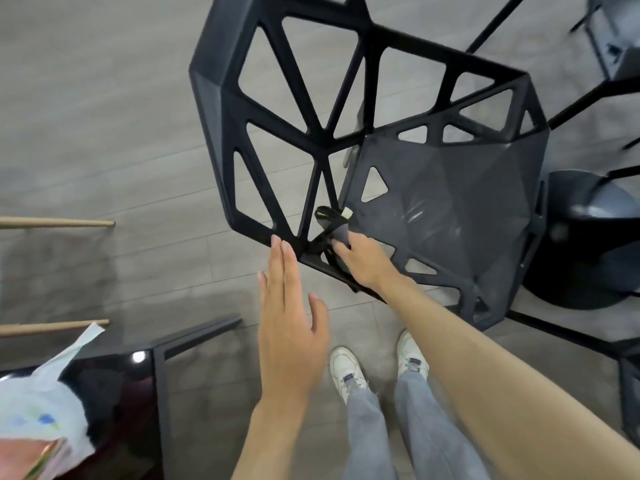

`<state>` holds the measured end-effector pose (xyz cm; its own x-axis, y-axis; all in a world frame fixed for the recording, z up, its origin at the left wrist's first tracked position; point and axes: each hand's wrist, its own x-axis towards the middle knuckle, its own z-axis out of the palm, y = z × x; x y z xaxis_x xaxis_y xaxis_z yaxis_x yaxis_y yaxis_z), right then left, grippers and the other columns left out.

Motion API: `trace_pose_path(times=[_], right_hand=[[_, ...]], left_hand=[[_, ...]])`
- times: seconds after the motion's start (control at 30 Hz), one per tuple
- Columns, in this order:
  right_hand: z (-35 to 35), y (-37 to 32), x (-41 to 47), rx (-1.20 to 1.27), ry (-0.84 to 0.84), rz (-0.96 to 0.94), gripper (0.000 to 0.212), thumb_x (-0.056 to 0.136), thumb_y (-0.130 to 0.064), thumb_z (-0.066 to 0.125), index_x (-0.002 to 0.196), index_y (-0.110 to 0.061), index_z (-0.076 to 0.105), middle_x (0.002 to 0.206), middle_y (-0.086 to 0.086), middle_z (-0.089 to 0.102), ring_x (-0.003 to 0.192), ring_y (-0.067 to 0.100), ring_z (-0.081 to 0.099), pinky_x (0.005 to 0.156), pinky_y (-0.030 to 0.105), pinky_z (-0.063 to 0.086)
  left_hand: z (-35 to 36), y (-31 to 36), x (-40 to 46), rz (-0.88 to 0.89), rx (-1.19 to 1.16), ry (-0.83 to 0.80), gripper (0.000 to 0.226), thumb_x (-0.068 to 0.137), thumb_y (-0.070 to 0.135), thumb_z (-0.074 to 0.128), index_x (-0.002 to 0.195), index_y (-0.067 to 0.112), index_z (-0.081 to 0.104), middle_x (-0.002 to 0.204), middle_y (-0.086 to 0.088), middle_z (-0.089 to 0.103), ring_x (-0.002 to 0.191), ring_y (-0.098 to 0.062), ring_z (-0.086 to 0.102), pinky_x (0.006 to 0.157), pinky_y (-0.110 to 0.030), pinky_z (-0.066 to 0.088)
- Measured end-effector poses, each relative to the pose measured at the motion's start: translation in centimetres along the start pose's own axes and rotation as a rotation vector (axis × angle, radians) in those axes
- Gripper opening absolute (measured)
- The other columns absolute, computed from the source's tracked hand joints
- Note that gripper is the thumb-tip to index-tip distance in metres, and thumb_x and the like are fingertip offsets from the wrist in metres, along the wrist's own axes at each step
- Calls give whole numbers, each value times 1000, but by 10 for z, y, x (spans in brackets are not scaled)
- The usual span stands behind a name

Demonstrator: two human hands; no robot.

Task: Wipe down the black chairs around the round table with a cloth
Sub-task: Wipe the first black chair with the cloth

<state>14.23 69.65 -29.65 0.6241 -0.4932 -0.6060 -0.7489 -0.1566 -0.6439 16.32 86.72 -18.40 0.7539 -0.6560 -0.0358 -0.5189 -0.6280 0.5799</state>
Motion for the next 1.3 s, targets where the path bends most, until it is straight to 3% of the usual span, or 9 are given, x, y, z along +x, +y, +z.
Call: trace_pose_path(times=[0.13, 0.27, 0.4, 0.53, 0.67, 0.8, 0.93, 1.13, 1.3], right_hand=[[-1, -1, 6, 270, 9, 66, 32, 104, -38, 47, 114, -15, 68, 113, 6, 73, 109, 29, 64, 97, 43, 48], [-35, 16, -16, 712, 97, 230, 34, 102, -41, 55, 100, -13, 74, 96, 2, 78, 95, 19, 73, 84, 37, 55], [-80, 36, -32, 474, 317, 130, 41, 100, -46, 57, 89, -9, 70, 93, 7, 76, 85, 19, 69, 82, 43, 54], [-116, 59, -58, 226, 365, -6, 29, 94, -47, 70, 74, -28, 64, 65, -22, 66, 63, -2, 58, 58, 19, 44], [-97, 96, -76, -230, 206, -65, 37, 92, -60, 64, 84, -24, 64, 74, -10, 68, 70, 15, 61, 65, 37, 49], [-40, 122, -91, -59, 78, -107, 19, 100, -43, 62, 87, -31, 56, 69, -20, 56, 74, 5, 51, 69, 36, 40], [-16, 115, -61, 3, 161, 10, 29, 104, -46, 51, 106, -21, 65, 91, -2, 72, 135, 28, 42, 113, 44, 35], [-35, 60, 13, 312, 446, 18, 28, 103, -45, 55, 93, -20, 64, 73, 0, 66, 70, 15, 60, 69, 35, 49], [-29, 45, 68, -166, 135, -228, 27, 102, -22, 58, 128, -17, 62, 119, 7, 72, 112, 25, 67, 98, 40, 51]], left_hand=[[8, -6, 1, 27, 35, 9, 78, 100, -1, 52, 166, 12, 13, 176, 4, 7, 162, -13, 6, 132, -45, 12], [18, -2, 1, 97, 86, -21, 72, 100, 1, 51, 165, 8, 21, 175, -2, 15, 162, -19, 12, 132, -43, 11], [33, 6, 17, 162, 92, -67, 54, 104, 8, 53, 158, 10, 43, 170, -4, 29, 161, -16, 14, 131, -46, 15], [51, 6, 55, 182, 140, -46, 35, 108, 16, 48, 141, 11, 61, 164, -7, 40, 161, -21, 17, 132, -46, 13], [73, 1, 82, 206, 403, -26, 34, 110, 23, 40, 129, 13, 66, 162, -12, 42, 159, -29, 22, 131, -48, 15], [87, -1, 84, 247, 514, -2, 37, 111, 29, 34, 129, 17, 64, 157, -8, 49, 156, -26, 30, 127, -52, 20], [93, -6, 84, 297, 504, 92, 36, 109, 29, 39, 126, 16, 67, 149, -8, 58, 149, -26, 42, 124, -52, 27], [99, -11, 85, 350, 462, 177, 39, 108, 32, 40, 124, 16, 72, 156, -10, 52, 152, -25, 40, 122, -55, 30], [100, -13, 86, 373, 478, 181, 40, 106, 32, 42, 125, 16, 73, 156, -12, 52, 151, -27, 42, 123, -54, 30]])
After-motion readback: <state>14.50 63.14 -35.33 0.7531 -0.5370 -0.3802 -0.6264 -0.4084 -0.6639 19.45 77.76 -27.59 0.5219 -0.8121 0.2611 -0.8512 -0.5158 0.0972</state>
